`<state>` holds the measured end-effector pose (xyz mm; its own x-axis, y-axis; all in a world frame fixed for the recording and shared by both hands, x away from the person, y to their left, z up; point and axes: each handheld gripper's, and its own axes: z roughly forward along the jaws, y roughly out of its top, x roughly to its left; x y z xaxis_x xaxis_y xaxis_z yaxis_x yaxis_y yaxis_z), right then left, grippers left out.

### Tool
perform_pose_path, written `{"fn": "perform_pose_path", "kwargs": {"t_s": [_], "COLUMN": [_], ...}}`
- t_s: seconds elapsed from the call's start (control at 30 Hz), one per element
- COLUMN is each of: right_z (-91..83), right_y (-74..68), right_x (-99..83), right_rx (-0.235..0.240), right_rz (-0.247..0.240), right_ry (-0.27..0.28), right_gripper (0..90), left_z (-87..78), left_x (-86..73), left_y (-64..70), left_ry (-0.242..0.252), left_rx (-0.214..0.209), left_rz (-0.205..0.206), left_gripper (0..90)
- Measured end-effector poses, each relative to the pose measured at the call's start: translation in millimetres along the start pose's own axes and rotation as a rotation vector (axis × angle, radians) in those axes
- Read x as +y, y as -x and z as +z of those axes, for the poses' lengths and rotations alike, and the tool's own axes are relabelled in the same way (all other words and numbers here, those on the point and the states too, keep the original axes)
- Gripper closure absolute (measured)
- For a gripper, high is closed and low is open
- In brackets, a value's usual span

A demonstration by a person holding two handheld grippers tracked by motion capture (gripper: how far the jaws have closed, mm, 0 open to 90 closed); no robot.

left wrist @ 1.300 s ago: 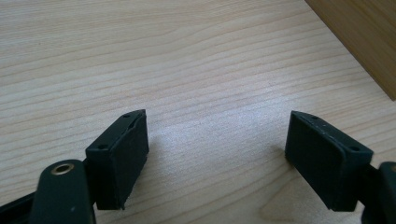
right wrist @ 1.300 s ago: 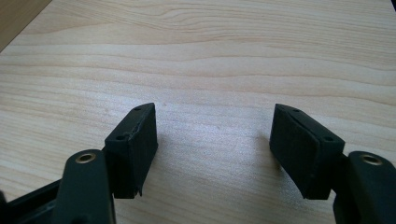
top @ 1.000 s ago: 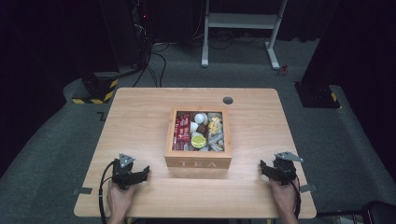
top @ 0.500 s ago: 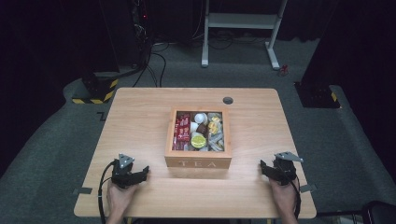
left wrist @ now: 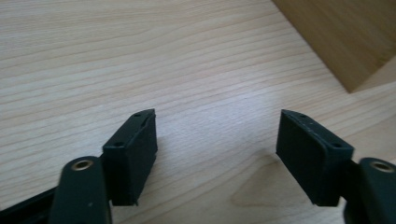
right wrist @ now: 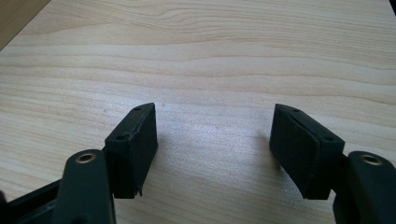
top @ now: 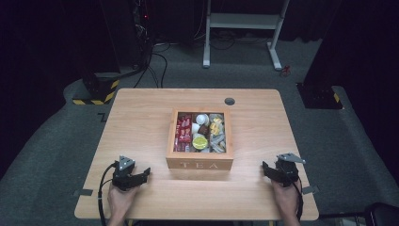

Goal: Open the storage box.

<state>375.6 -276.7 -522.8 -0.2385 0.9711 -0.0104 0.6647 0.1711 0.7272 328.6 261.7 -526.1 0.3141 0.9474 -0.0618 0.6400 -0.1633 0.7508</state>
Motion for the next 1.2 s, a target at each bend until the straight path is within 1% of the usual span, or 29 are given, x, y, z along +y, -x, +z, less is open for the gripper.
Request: {"fn": "perform_pose_path", "kwargs": {"t_s": [0.03, 0.07, 0.1, 0.13, 0.27, 0.37, 0.5, 0.53, 0.6, 0.63, 0.67, 0.7, 0.73, 0.77, 0.87, 0.97, 1.0, 1.03, 1.07, 1.1, 1.17, 1.2], "right_z": [0.0, 0.1, 0.1, 0.1, 0.1, 0.1, 0.1, 0.1, 0.1, 0.1, 0.1, 0.1, 0.1, 0.1, 0.1, 0.1, 0.1, 0.1, 0.1, 0.1, 0.1, 0.1], "right_y": [0.0, 0.3, 0.3, 0.3, 0.3, 0.3, 0.3, 0.3, 0.3, 0.3, 0.3, 0.3, 0.3, 0.3, 0.3, 0.3, 0.3, 0.3, 0.3, 0.3, 0.3, 0.3], "right_x": [0.0, 0.0, 0.0, 0.0, 0.0, 0.1, 0.0, 0.1, 0.0, 0.0, 0.1, 0.1, 0.0, 0.0, 0.1, 0.0, 0.0, 0.0, 0.0, 0.0, 0.0, 0.0], "right_rx": [0.0, -0.001, -0.001, -0.003, -0.004, -0.004, -0.004, -0.004, -0.004, -0.004, -0.004, -0.004, -0.004, -0.004, -0.004, -0.004, -0.004, -0.004, -0.004, -0.004, -0.004, -0.004], "right_rz": [0.0, -0.002, -0.002, 0.001, 0.001, 0.001, 0.001, 0.001, 0.001, 0.001, 0.001, 0.001, 0.001, 0.001, 0.001, 0.001, 0.001, 0.001, 0.001, 0.001, 0.001, 0.001], "right_ry": [0.0, 0.001, 0.001, 0.001, 0.001, 0.001, 0.001, 0.001, 0.001, 0.001, 0.001, 0.001, 0.001, 0.001, 0.001, 0.001, 0.001, 0.001, 0.001, 0.001, 0.001, 0.001], "right_gripper": [32.1, 32.1, 32.1, 32.2, 32.2, 32.2, 32.2, 32.1, 32.2, 32.2, 32.2, 32.2, 32.1, 32.2, 32.2, 32.2, 32.2, 32.2, 32.2, 32.2, 32.2, 32.2], "left_z": [0.0, -0.8, -0.8, -1.8, -2.7, -3.4, -4.0, -4.9, -6.0, -6.0, -7.1, -7.1, -7.6, -8.5, -8.9, -9.5, -9.3, -8.6, -8.6, -8.5, -8.6, -8.6], "left_x": [0.0, -0.2, -0.2, -0.3, -0.1, 0.5, 1.2, 1.4, 2.3, 2.3, 3.5, 3.5, 4.2, 5.3, 6.0, 7.1, 7.8, 9.7, 9.7, 10.6, 12.0, 12.7], "left_y": [0.0, 1.7, 1.7, 3.3, 4.2, 4.2, 8.6, 11.7, 14.3, 14.3, 16.5, 16.5, 18.3, 20.7, 24.3, 29.8, 31.5, 33.0, 33.0, 34.0, 36.7, 38.5], "left_ry": [0.0, 0.005, 0.005, 0.005, 0.009, 0.018, 0.022, 0.027, 0.038, 0.038, 0.056, 0.056, 0.066, 0.073, 0.077, 0.069, 0.061, 0.04, 0.04, 0.036, 0.034, 0.034], "left_rx": [0.0, -0.012, -0.012, -0.023, -0.039, -0.057, -0.062, -0.064, -0.07, -0.07, -0.084, -0.084, -0.098, -0.113, -0.124, -0.131, -0.136, -0.147, -0.147, -0.163, -0.193, -0.198], "left_rz": [0.0, 0.008, 0.008, 0.016, 0.016, 0.001, 0.024, 0.041, 0.058, 0.058, 0.068, 0.068, 0.064, 0.073, 0.078, 0.104, 0.104, 0.102, 0.102, 0.093, 0.092, 0.103], "left_gripper": [31.6, 32.8, 33.6, 34.5, 37.1, 38.3, 40.5, 41.5, 42.1, 43.8, 44.5, 44.6, 45.0, 45.1, 45.8, 45.4, 45.4, 45.4, 45.8, 45.8, 49.3, 50.2]}}
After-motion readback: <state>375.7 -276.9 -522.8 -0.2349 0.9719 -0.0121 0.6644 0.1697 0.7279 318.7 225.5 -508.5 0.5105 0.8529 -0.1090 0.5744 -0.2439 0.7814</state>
